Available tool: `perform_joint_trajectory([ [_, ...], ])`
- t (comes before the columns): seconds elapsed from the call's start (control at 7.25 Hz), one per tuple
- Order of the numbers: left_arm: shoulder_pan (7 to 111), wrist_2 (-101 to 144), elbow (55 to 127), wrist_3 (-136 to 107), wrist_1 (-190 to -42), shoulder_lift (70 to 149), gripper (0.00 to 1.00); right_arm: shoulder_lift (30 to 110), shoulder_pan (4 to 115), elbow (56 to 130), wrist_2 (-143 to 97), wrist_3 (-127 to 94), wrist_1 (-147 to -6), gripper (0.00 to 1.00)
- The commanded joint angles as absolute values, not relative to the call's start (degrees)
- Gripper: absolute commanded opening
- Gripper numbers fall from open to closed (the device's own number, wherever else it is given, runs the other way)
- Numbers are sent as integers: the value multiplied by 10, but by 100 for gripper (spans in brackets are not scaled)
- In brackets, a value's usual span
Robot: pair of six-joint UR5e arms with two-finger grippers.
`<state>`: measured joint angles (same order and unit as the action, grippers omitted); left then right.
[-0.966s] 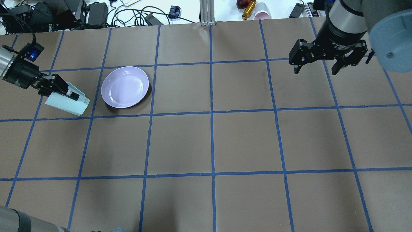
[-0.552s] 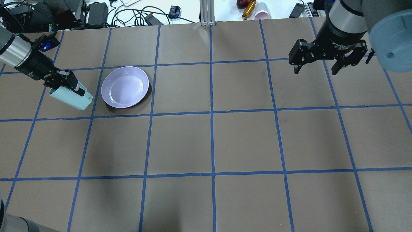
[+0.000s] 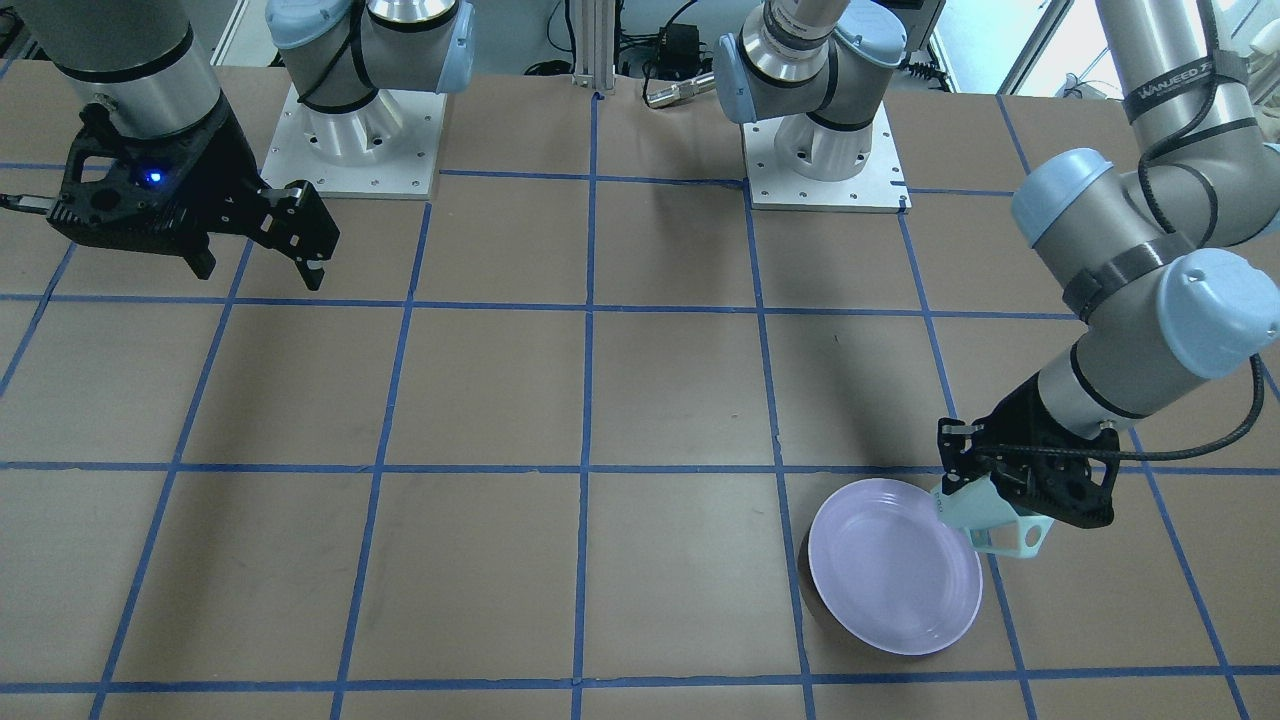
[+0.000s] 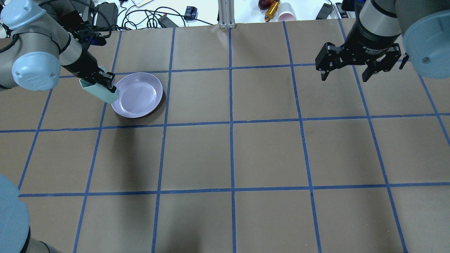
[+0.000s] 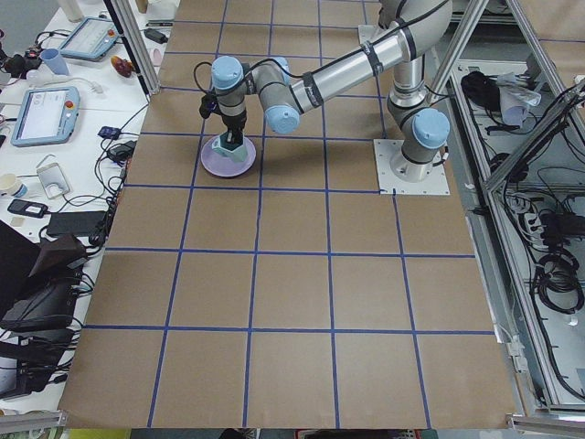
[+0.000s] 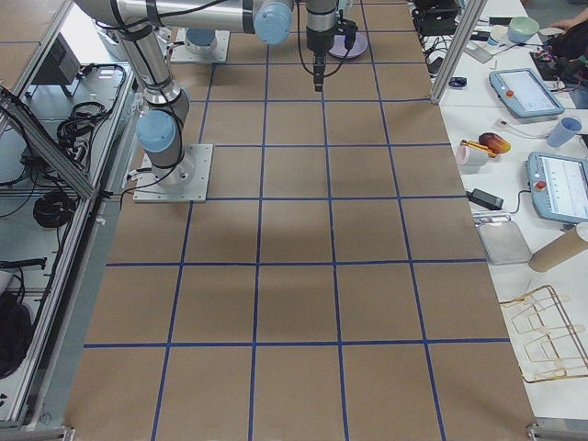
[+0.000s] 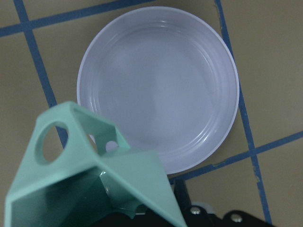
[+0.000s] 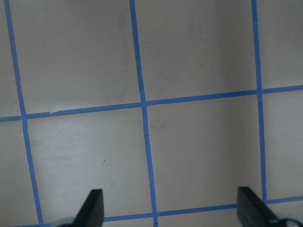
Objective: Flip cup and place on plate
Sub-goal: 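Lift the cup with the left gripper and carry it over the plate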
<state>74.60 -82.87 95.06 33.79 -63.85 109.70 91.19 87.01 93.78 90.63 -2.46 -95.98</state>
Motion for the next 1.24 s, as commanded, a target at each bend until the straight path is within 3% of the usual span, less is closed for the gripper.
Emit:
perform_joint_trajectory([
  [0.0,789,-860,954,336,-582,1118,0,911,870,938,906,-25,-960,100],
  [1.1,832,-891,983,321,-483,1162,0,912,870,938,907,-25,-960,100],
])
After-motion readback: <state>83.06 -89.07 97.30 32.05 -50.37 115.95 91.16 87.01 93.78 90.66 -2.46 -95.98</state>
